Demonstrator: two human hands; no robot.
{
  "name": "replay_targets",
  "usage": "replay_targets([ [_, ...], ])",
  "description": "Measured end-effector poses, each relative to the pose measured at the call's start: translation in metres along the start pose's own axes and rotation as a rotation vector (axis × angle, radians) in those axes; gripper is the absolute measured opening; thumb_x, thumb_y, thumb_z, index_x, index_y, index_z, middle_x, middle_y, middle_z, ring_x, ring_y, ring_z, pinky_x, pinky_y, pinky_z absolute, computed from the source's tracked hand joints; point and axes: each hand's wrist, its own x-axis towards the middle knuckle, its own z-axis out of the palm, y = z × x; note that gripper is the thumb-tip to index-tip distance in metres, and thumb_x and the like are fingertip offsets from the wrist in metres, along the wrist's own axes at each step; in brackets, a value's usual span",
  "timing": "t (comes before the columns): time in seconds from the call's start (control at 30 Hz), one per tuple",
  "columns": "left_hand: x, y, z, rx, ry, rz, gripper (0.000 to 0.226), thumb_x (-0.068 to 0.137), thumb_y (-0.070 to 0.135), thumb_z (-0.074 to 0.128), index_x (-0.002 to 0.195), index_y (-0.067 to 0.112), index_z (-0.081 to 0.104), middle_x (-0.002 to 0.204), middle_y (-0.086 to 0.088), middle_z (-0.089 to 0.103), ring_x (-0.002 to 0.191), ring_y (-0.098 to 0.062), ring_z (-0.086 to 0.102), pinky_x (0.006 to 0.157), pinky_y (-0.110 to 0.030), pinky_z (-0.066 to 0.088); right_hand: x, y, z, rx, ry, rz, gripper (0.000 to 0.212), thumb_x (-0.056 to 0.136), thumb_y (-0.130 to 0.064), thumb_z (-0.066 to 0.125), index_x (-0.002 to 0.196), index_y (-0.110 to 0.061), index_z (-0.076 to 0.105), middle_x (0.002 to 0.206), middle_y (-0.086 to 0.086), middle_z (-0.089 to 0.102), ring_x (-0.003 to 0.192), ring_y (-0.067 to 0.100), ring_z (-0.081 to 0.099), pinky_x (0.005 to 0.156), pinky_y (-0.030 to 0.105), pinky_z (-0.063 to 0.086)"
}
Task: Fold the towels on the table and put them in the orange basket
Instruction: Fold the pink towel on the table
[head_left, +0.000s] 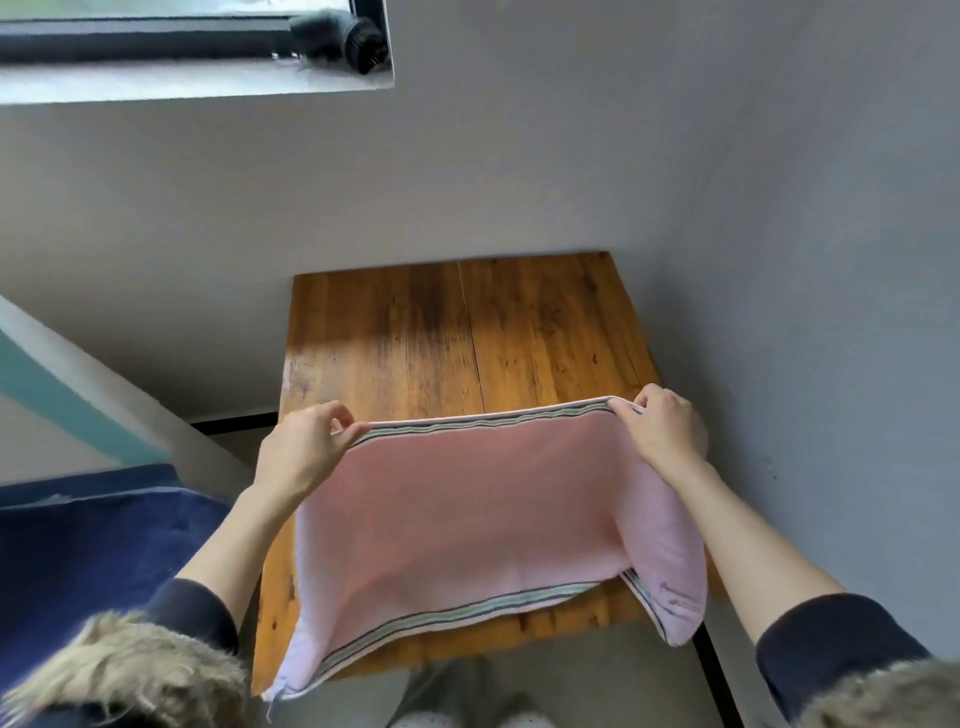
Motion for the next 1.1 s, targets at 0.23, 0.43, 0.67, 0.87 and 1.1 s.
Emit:
replay_targets([
  [0.23, 0.079, 0.011, 0.025, 0.026, -0.028, 0.051, 0.022, 0.09, 0.034, 0.058, 0.091, 0.014, 0.066, 0.099, -0.008, 0.067, 0.091, -0.027, 0.061, 0.064, -0.029, 0.041, 0.072, -0.011, 0.027, -0.104, -0.012, -0.029, 0.043, 0.092, -0.043, 0.051, 0.097, -0.002, 0.062, 0.101, 0.017, 0.064, 0.094, 0.034, 0.056, 0.081, 0.037, 0.041],
  [0.43, 0.135, 0.02, 0.054, 0.037, 0.033, 0.009, 0.02, 0.09, 0.026, 0.058, 0.092, 0.009, 0.067, 0.096, -0.012, 0.061, 0.093, -0.032, 0.057, 0.071, -0.037, 0.042, 0.143, -0.014, 0.055, -0.114, -0.018, -0.109, 0.037, 0.094, -0.037, 0.051, 0.097, -0.002, 0.063, 0.102, 0.018, 0.064, 0.095, 0.035, 0.055, 0.082, 0.039, 0.04],
  [0.67, 0.141, -0.005, 0.093, -0.081, -0.052, -0.067, 0.035, 0.091, 0.008, 0.05, 0.125, 0.01, 0.055, 0.127, -0.014, 0.052, 0.116, -0.03, 0.048, 0.092, -0.039, 0.041, 0.16, -0.018, 0.102, 0.043, -0.195, -0.062, 0.037, 0.095, -0.019, 0.048, 0.129, -0.006, 0.049, 0.133, 0.016, 0.048, 0.122, 0.032, 0.042, 0.1, 0.042, 0.036],
  [0.87, 0.102, -0.05, 0.128, -0.103, -0.164, -0.167, 0.036, 0.092, 0.002, 0.046, 0.128, 0.005, 0.052, 0.133, -0.016, 0.051, 0.121, -0.031, 0.047, 0.101, -0.038, 0.037, 0.109, -0.054, 0.164, 0.055, -0.3, -0.269, 0.044, 0.089, -0.027, 0.046, 0.121, 0.0, 0.057, 0.131, 0.022, 0.052, 0.124, 0.039, 0.045, 0.105, 0.045, 0.034],
  [1.1, 0.099, -0.08, 0.163, -0.017, -0.175, 0.024, 0.045, 0.096, 0.018, 0.033, 0.136, 0.001, 0.043, 0.146, -0.018, 0.036, 0.136, -0.034, 0.033, 0.111, -0.045, 0.029, 0.058, -0.12, 0.232, -0.046, -0.253, -0.423, 0.06, 0.081, -0.045, 0.038, 0.129, -0.013, 0.054, 0.139, 0.016, 0.048, 0.127, 0.035, 0.046, 0.099, 0.064, 0.03],
])
